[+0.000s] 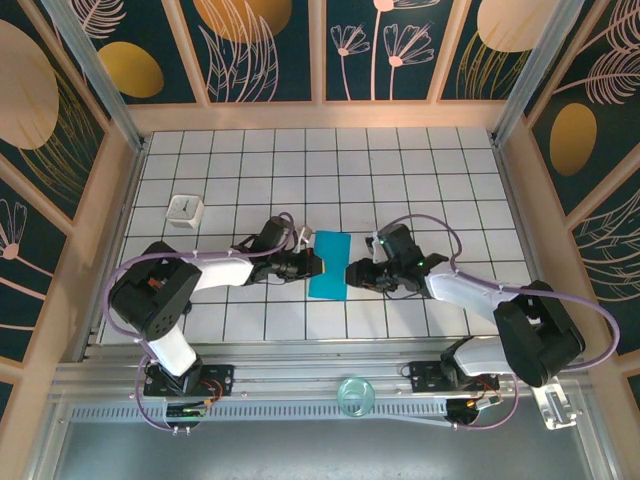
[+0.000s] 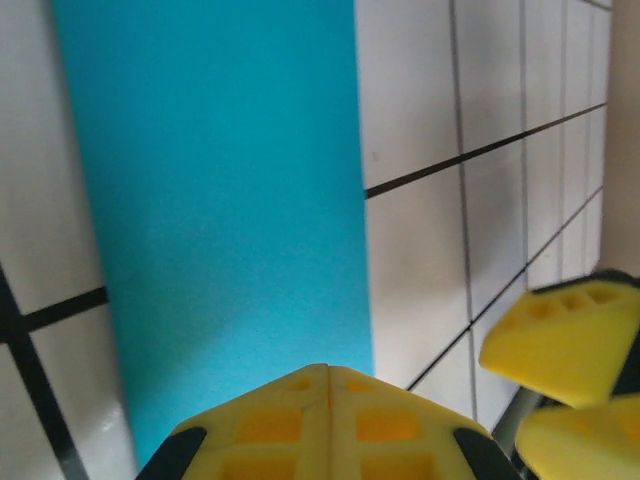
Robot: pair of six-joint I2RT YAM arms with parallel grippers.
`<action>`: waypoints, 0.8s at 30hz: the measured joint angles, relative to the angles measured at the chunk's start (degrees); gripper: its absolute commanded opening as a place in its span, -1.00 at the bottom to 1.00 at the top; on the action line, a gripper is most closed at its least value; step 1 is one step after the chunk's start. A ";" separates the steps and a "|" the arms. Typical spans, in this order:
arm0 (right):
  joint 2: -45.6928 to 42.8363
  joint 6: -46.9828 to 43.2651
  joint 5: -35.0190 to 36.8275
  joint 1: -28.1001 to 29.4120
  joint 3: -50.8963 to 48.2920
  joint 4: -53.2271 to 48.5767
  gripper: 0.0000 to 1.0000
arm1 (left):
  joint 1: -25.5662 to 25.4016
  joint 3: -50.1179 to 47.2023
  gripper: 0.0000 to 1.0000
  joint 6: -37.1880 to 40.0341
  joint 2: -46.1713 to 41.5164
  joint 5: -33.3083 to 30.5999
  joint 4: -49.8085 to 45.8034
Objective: Fold a paper plane with a square sheet of paper (pick it up from the middle)
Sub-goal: Fold the triangle a second time at the center of the table.
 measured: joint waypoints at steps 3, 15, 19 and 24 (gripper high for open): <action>0.26 2.67 1.25 2.21 -1.51 1.81 -0.11 | 0.00 -0.09 -1.00 0.90 1.01 -0.48 -1.68; 2.51 7.08 1.46 4.74 -2.58 7.23 -0.32 | 0.04 -3.19 -1.00 0.22 2.47 -0.66 1.51; 2.51 8.09 2.40 4.79 -3.32 7.04 -0.31 | 0.07 -5.09 -1.00 -1.09 2.12 -0.70 4.90; 3.19 9.35 2.54 5.05 -4.20 7.26 -0.28 | 0.07 -6.19 -1.00 -2.01 1.97 -0.96 7.15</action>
